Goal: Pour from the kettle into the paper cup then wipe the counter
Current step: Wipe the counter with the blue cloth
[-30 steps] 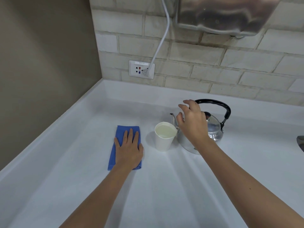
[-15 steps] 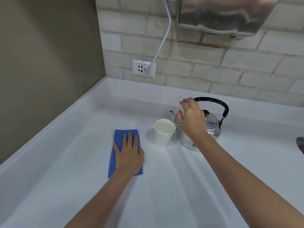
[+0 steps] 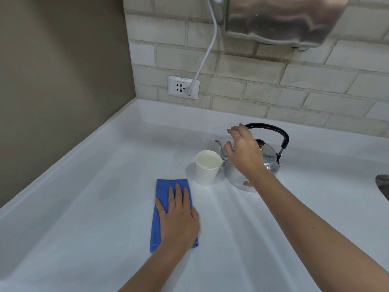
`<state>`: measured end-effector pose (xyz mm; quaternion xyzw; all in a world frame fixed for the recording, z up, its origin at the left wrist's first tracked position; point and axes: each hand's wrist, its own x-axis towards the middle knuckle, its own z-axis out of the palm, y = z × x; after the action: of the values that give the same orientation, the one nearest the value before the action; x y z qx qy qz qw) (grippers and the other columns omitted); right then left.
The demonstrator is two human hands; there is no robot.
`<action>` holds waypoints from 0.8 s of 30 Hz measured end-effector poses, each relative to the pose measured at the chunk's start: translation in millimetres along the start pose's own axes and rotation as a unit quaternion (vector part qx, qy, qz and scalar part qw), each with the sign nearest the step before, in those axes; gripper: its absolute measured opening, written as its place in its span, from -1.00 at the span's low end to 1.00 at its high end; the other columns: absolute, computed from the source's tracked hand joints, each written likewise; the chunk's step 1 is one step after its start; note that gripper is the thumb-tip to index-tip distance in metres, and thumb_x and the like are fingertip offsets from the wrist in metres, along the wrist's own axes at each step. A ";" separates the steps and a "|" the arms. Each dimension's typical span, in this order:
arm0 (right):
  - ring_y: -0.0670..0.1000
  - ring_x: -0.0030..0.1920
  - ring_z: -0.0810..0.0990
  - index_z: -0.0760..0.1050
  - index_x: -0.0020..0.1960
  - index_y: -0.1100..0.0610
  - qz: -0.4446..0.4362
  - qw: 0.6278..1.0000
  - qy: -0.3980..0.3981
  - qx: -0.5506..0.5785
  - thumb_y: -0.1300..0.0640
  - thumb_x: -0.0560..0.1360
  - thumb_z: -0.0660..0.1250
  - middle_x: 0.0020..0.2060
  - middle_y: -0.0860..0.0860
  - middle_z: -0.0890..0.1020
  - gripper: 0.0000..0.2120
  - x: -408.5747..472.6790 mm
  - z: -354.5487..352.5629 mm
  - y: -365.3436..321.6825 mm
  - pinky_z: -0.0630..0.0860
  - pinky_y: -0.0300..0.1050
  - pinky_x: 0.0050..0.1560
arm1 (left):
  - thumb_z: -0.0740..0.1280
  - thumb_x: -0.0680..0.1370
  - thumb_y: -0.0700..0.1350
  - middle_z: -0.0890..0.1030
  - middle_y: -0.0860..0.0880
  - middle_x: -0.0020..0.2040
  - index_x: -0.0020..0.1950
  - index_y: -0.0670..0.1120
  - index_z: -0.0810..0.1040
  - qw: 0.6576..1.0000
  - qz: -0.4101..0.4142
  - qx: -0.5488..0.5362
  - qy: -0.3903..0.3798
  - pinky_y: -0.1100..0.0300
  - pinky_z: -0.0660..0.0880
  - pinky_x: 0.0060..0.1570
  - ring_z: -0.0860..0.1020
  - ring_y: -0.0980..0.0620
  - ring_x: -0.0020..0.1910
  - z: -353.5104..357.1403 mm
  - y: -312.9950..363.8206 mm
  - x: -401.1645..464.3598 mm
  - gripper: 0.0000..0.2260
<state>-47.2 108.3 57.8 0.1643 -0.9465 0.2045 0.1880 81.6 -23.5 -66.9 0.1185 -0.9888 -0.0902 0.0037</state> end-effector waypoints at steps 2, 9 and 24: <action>0.12 0.43 0.23 0.37 0.29 0.27 -0.007 1.000 0.015 0.022 0.23 0.51 0.17 0.32 0.18 0.42 -0.65 -2.6 -1.2 -3.3 0.35 0.14 0.29 | -0.12 0.61 0.02 -0.18 -0.05 0.57 0.51 -0.06 -0.20 1.000 0.017 -0.016 -0.013 -0.19 -0.19 0.47 -0.17 -0.05 0.54 1.3 6.9 -11.5 -0.49; 0.12 0.31 0.43 0.47 0.19 0.26 -0.071 0.987 0.070 0.124 0.29 0.46 0.22 0.20 0.17 0.53 -0.69 -61.7 11.9 -51.3 0.26 -0.19 0.27 | -0.04 0.63 -0.08 0.11 -0.05 0.54 0.48 -0.11 0.12 0.985 0.006 -0.147 0.085 0.08 0.24 0.37 0.16 -0.08 0.44 -32.9 -20.6 8.5 -0.59; 0.16 0.51 -0.17 -0.05 0.48 0.05 -0.018 0.978 -0.207 -0.018 -0.12 0.57 -0.04 0.53 0.10 -0.04 -0.45 -130.9 115.6 -99.8 -0.20 0.10 0.49 | -0.14 0.63 -0.06 -0.05 0.00 0.57 0.52 -0.05 -0.04 0.998 0.025 -0.060 0.003 -0.11 -0.13 0.51 -0.10 -0.02 0.55 -17.0 -97.2 49.7 -0.56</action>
<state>72.7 1.0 -62.8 0.2169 -0.9653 0.1451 -0.0050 56.5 -131.0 -68.3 0.0933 -0.9843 -0.1488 0.0164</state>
